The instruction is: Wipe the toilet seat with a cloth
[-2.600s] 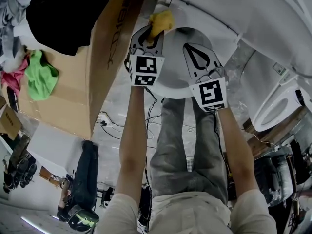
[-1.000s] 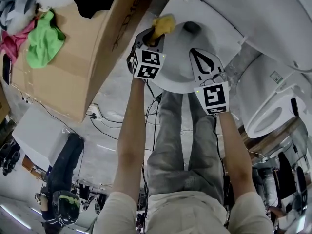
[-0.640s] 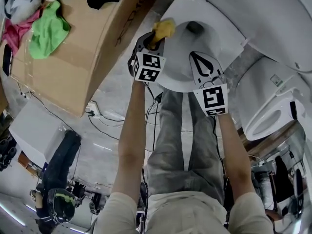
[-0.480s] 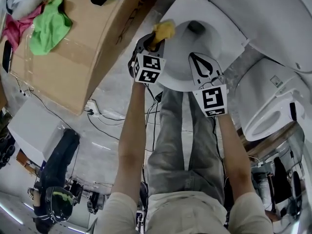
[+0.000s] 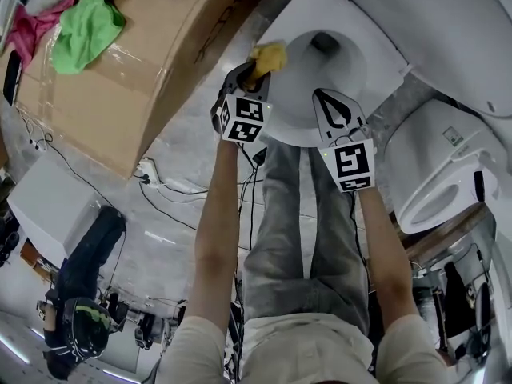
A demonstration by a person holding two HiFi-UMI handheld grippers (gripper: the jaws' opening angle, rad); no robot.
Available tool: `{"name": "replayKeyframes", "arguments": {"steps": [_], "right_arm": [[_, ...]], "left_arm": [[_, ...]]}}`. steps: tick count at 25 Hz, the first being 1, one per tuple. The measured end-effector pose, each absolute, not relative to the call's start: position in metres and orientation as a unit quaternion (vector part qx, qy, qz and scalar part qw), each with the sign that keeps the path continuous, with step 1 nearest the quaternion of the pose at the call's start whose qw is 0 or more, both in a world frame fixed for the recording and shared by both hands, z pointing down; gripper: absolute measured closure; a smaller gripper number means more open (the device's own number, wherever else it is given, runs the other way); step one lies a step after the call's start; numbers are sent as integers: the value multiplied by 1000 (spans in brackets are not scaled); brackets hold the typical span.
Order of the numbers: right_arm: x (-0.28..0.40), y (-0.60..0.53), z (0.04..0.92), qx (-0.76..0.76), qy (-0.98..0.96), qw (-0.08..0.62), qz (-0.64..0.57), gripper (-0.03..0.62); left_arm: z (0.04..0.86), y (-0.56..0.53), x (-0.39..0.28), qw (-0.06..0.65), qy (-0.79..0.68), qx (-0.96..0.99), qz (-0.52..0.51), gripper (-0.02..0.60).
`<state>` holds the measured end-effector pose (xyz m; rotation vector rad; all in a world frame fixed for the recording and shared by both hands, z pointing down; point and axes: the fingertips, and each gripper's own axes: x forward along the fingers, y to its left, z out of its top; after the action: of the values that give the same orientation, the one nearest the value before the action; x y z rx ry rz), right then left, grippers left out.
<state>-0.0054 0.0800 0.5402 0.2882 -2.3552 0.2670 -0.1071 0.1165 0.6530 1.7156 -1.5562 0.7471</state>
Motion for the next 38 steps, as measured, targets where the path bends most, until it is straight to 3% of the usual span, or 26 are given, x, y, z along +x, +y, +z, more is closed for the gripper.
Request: {"name": "replayKeyframes", "arguments": {"steps": [38], "right_arm": [[36,163,564,77,-895,391,199,586]], "left_arm": [[657,234,-26,432,-600,619,267,465]]}}
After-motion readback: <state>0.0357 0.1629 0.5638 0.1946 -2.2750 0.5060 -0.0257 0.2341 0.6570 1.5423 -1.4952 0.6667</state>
